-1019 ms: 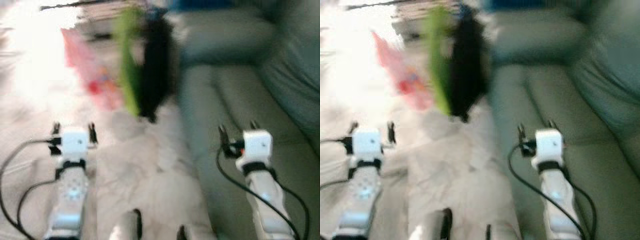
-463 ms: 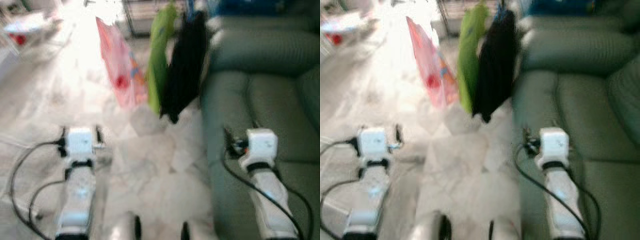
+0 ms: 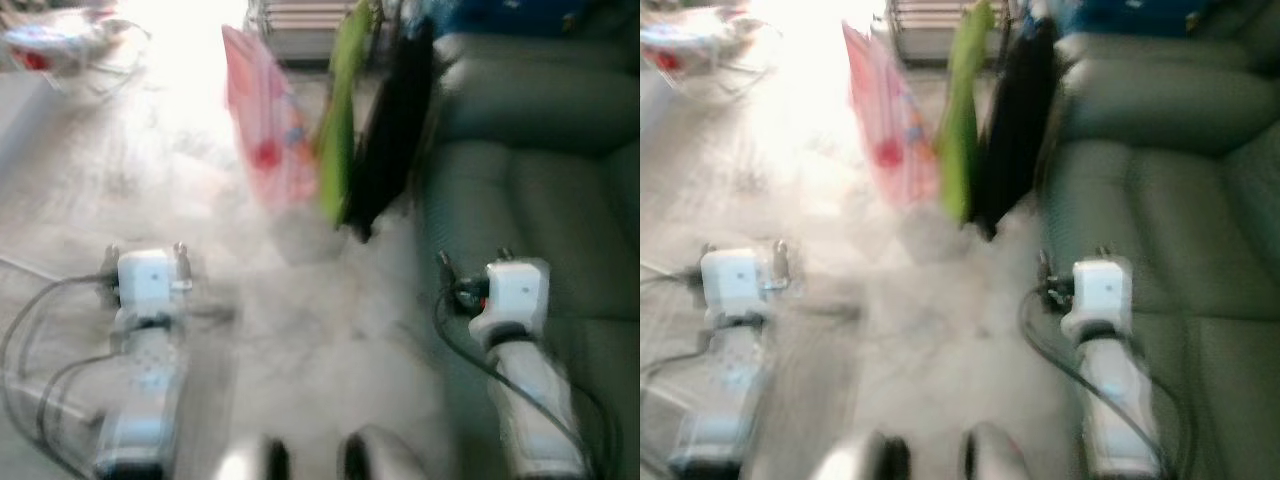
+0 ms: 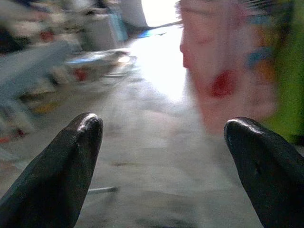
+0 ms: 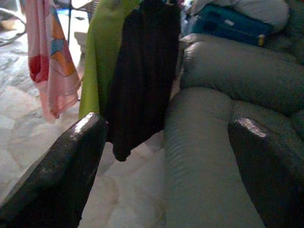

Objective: Hang hanger

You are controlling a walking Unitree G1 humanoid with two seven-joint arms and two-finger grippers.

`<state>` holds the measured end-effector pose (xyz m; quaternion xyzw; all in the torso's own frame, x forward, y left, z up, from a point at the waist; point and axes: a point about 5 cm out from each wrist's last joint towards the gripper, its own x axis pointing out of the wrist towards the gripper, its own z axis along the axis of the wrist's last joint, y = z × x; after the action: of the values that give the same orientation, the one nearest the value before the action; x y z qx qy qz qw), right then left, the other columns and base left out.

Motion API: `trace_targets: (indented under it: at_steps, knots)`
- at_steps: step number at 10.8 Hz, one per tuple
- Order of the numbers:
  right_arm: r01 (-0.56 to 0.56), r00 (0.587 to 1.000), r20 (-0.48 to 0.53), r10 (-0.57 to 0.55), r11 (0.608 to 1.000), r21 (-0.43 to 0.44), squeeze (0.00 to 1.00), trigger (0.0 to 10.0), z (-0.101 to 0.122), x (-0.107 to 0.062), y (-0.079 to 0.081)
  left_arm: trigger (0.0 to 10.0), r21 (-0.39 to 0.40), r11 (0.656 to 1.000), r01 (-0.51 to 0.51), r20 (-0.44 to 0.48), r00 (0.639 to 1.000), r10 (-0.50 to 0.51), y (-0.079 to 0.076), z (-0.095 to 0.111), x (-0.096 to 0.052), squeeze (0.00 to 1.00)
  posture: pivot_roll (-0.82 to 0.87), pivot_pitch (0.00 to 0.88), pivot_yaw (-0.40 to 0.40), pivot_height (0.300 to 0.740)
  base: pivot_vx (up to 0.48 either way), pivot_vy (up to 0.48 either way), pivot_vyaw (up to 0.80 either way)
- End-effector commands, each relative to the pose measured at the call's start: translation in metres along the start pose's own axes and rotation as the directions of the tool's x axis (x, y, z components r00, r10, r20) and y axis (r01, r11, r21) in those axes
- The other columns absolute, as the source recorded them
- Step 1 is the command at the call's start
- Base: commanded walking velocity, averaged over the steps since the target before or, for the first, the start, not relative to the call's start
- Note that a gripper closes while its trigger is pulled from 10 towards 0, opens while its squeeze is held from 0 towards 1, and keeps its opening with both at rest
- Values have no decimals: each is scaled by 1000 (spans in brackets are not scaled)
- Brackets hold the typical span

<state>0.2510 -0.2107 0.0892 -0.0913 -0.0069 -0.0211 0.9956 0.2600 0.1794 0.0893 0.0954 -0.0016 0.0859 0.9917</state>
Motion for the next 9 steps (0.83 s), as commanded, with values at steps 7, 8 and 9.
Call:
trace_targets:
  at_steps: [7,8,9]
  knots:
    - [-10,1000,13,10,1000,5,0,10000,5,-1,2,10000,-47,999,16,29,999,-15,8,8,-2,0,-55,206,-9,740,349,0,0]
    - [-5,1000,12,5,1000,1,0,10000,5,-1,2,10000,-51,999,12,23,1000,-11,8,8,-1,0,-57,206,-9,740,390,277,0]
    - [1,1000,10,-1,1000,-13,0,10000,4,-2,1,10000,-51,999,19,17,1000,-18,7,7,0,0,-57,207,-9,740,364,315,0]
